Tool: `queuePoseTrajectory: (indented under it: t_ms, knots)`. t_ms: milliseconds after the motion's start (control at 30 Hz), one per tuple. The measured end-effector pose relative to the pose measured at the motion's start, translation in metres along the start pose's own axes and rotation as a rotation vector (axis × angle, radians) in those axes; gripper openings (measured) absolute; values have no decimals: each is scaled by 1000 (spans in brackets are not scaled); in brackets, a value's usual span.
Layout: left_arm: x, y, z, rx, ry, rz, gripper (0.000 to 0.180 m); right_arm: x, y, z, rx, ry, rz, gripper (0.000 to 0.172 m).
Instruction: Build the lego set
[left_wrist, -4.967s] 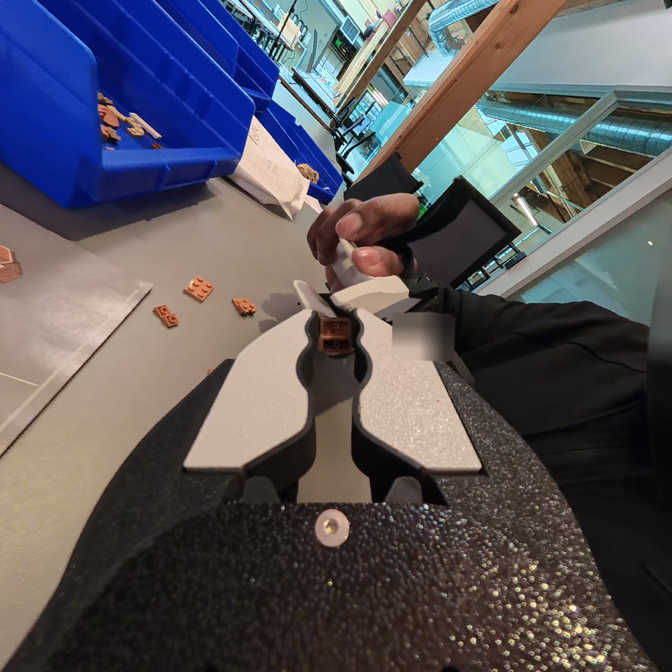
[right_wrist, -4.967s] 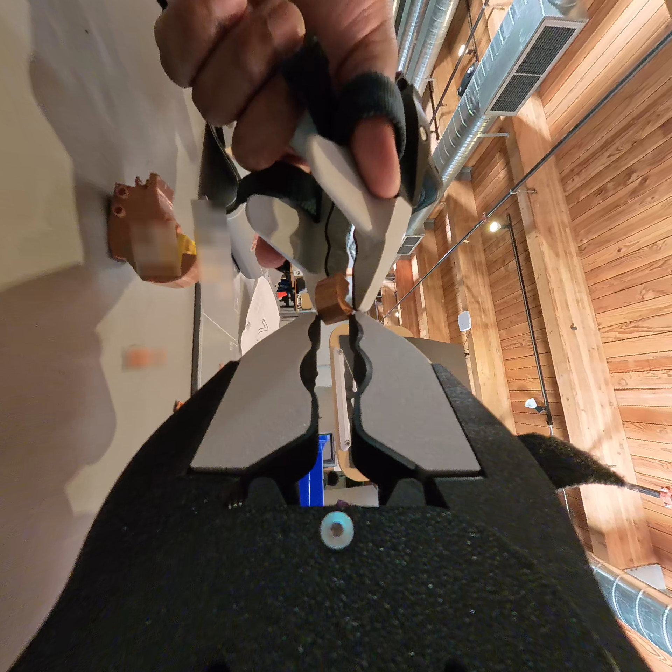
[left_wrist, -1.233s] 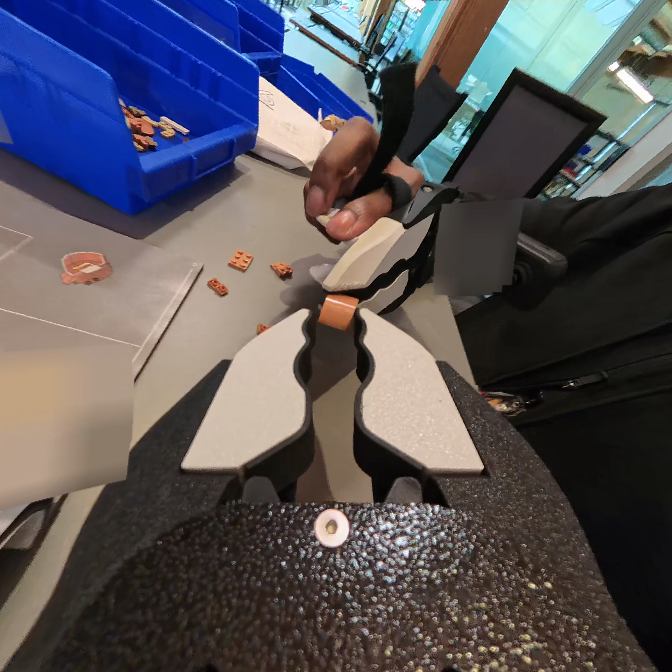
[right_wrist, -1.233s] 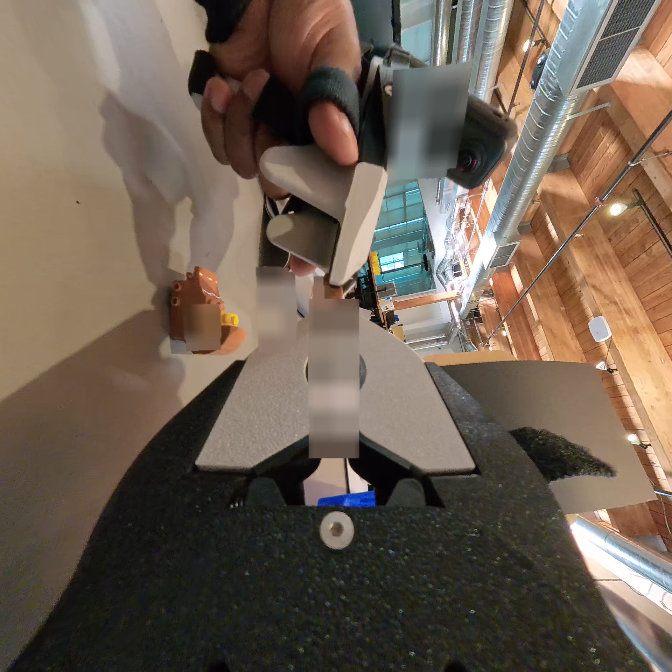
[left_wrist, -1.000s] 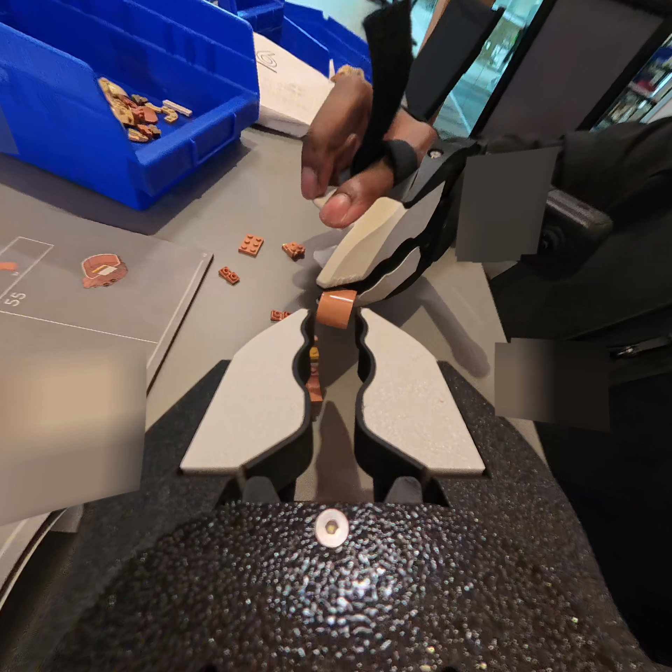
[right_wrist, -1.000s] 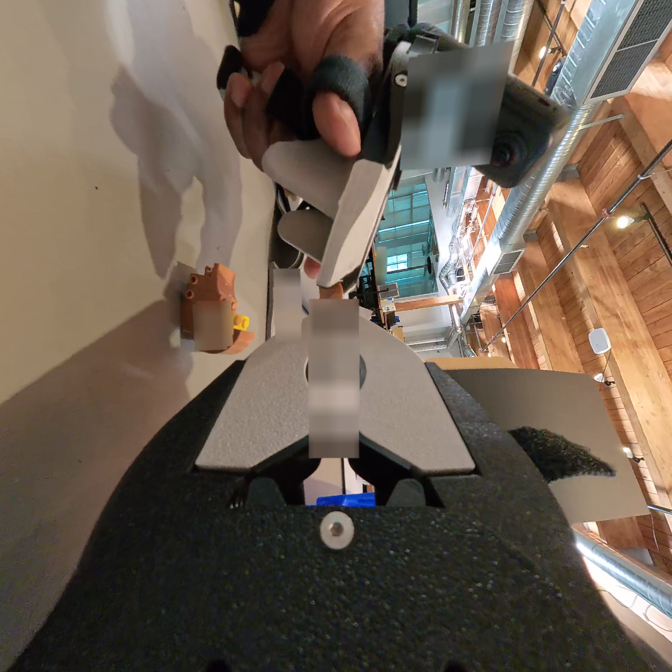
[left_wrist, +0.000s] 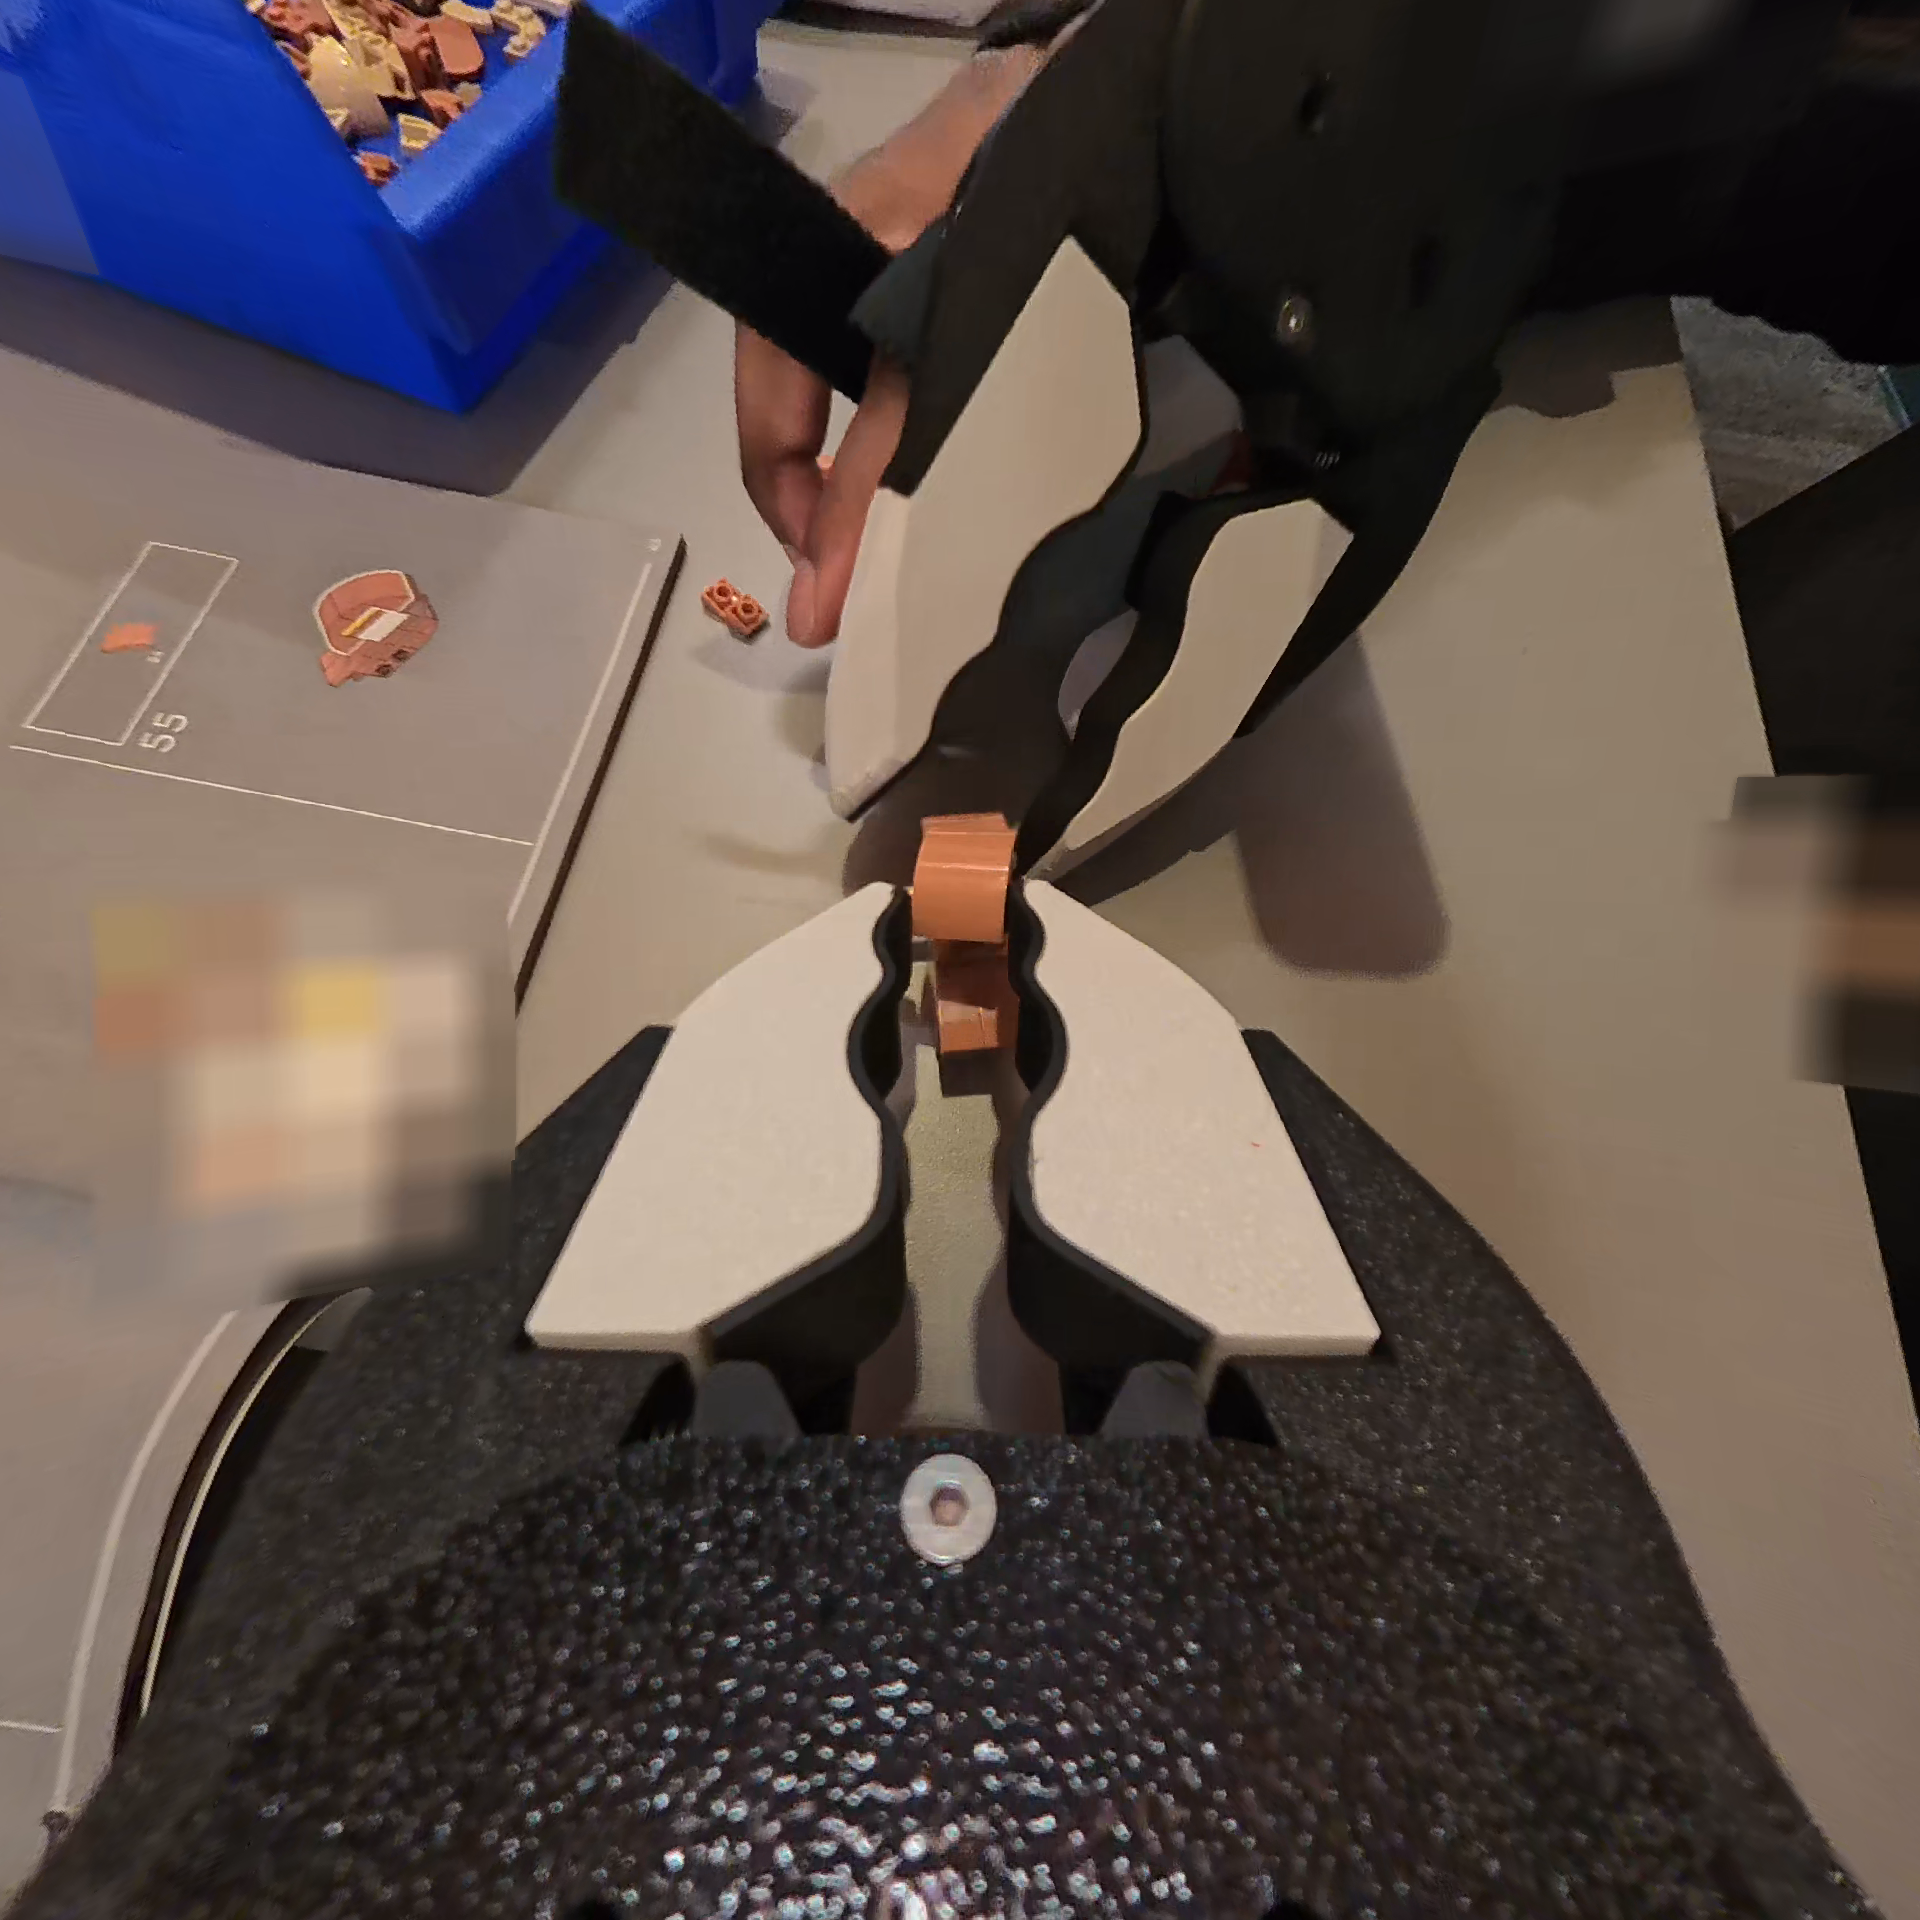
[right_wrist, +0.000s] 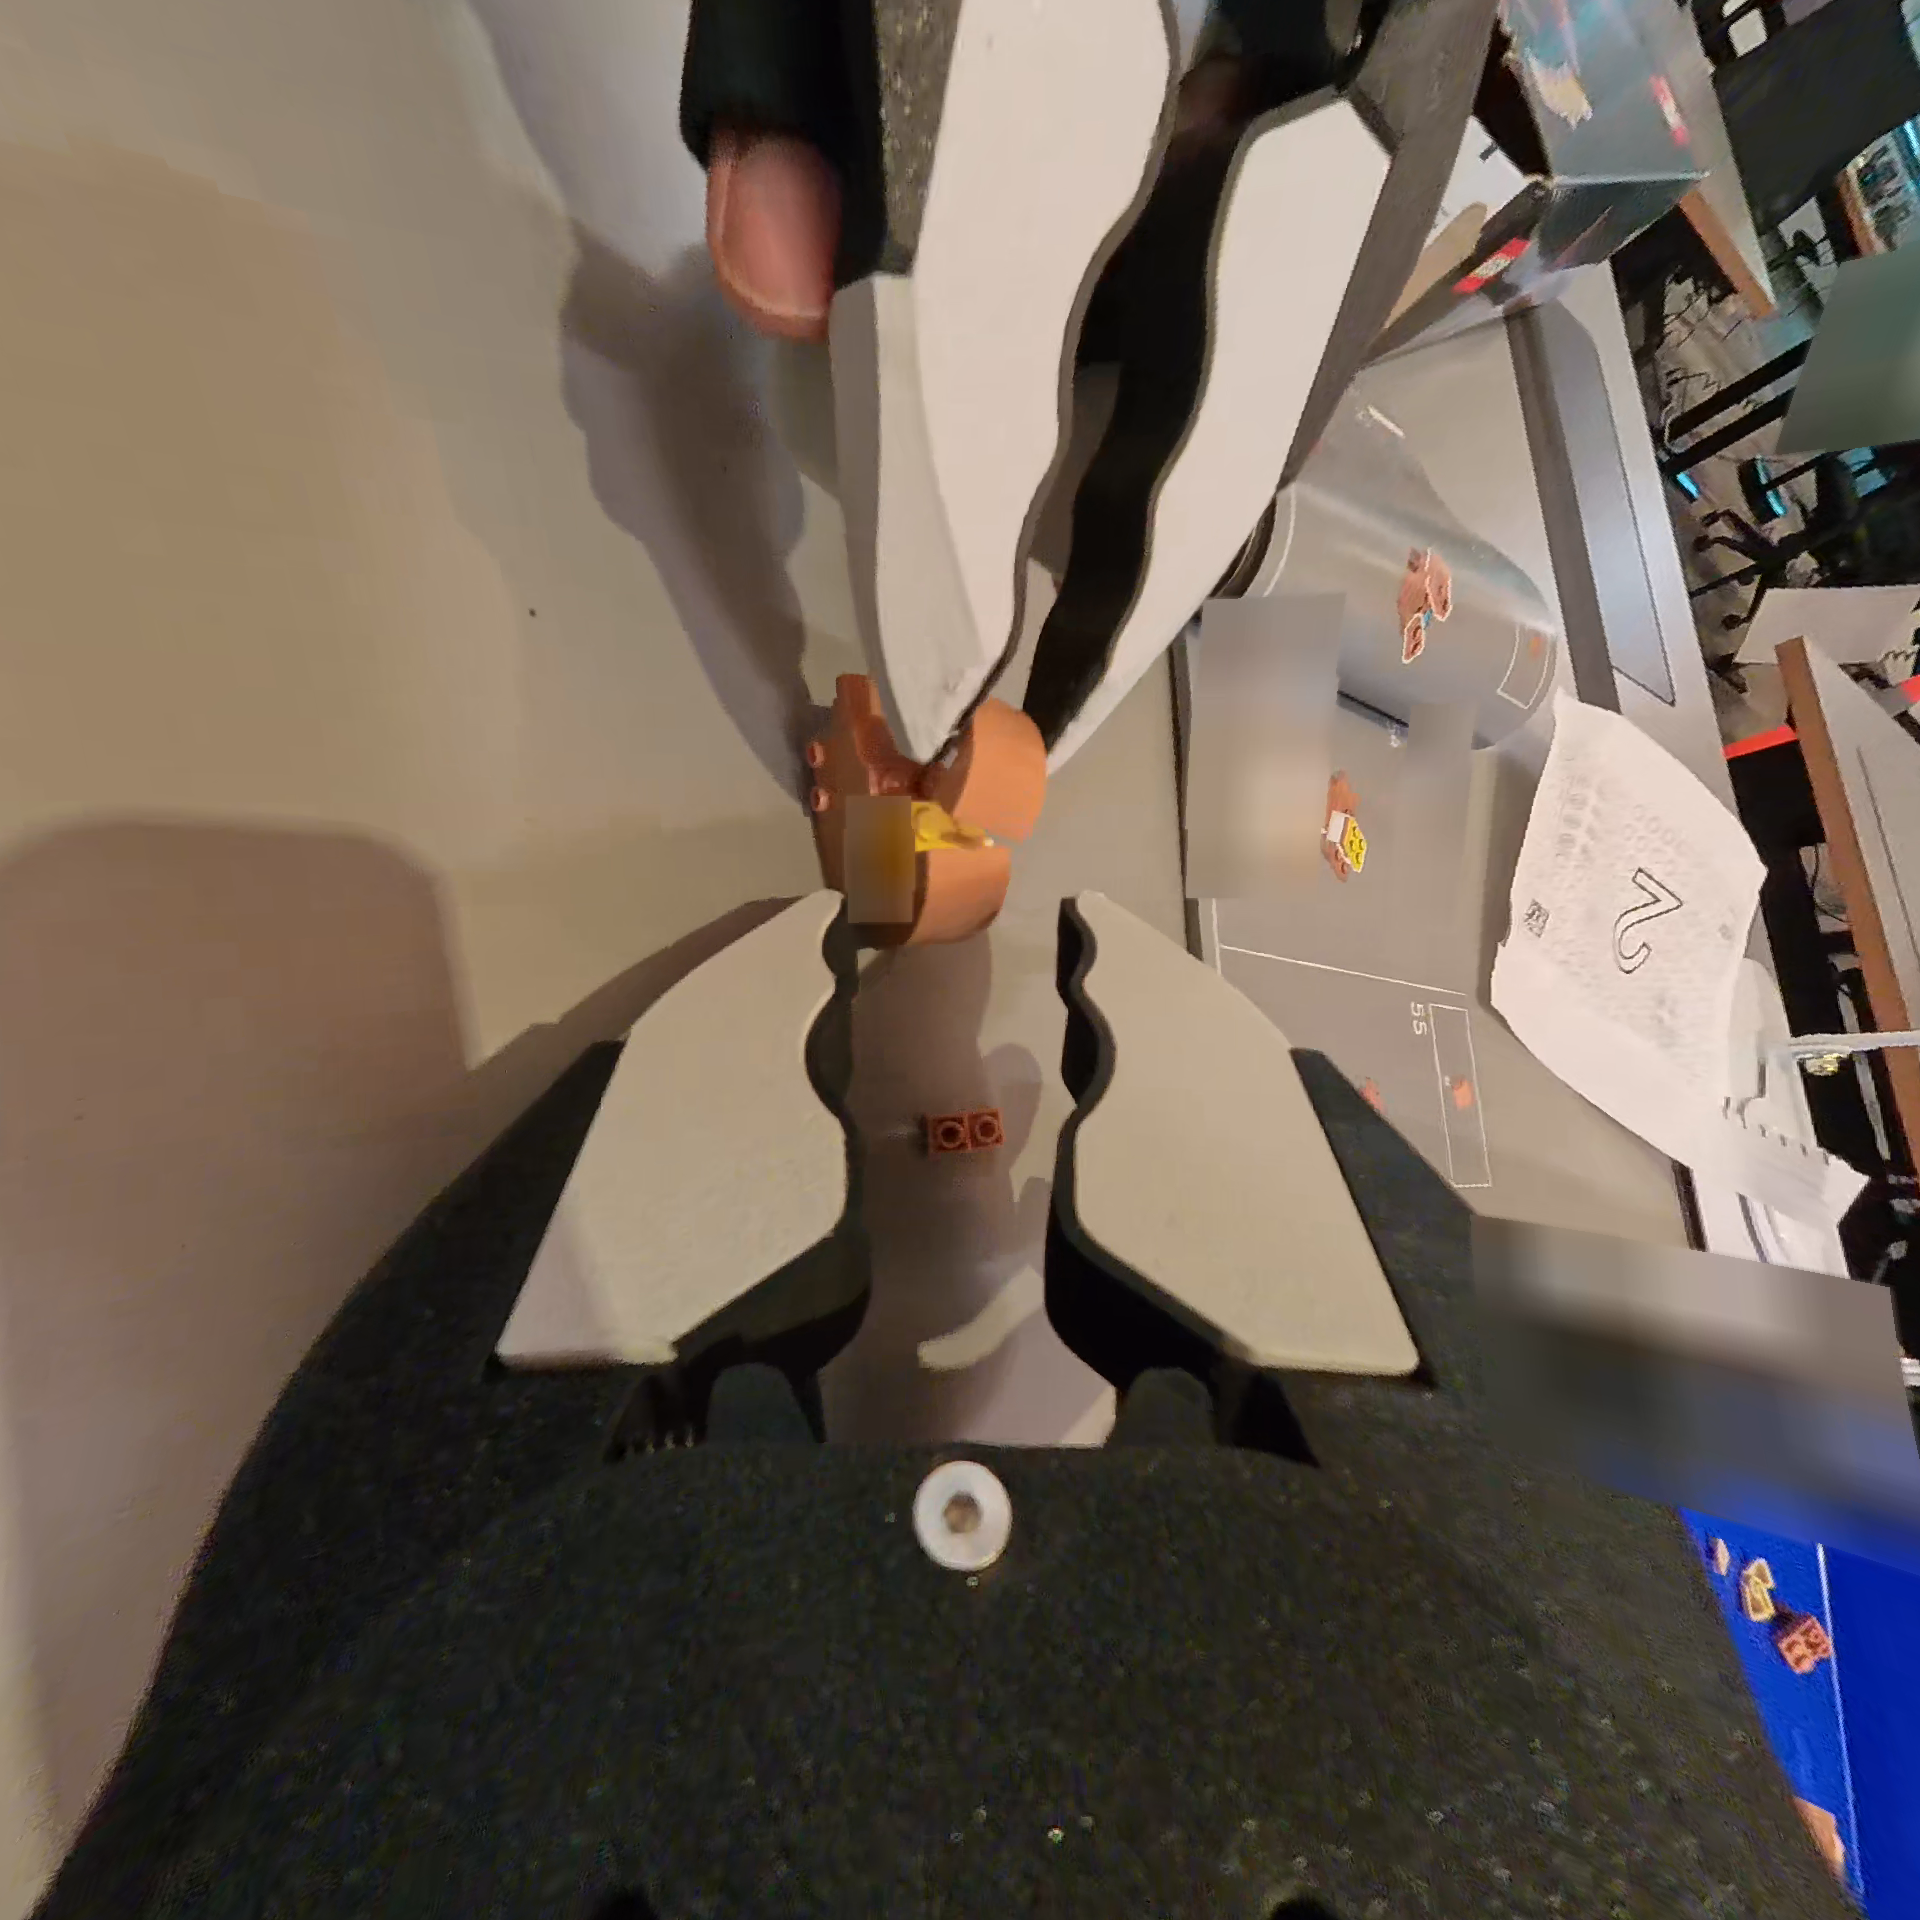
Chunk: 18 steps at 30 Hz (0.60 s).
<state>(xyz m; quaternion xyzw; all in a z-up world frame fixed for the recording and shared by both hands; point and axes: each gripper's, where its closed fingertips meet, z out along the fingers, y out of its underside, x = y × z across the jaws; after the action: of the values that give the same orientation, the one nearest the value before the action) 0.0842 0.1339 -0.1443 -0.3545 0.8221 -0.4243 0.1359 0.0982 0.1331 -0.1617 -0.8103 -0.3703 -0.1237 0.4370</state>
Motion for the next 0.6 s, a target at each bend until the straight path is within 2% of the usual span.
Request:
queuePoseTrajectory:
  t_ms: [100, 600]
  knots:
    - [1, 1, 1, -7, -2, 6, 17, -1, 0, 3, -29, 19, -12, 26]
    - [-1, 3, -4, 11, -42, 17, 17, -1, -1, 4, -53, 61, -22, 24]
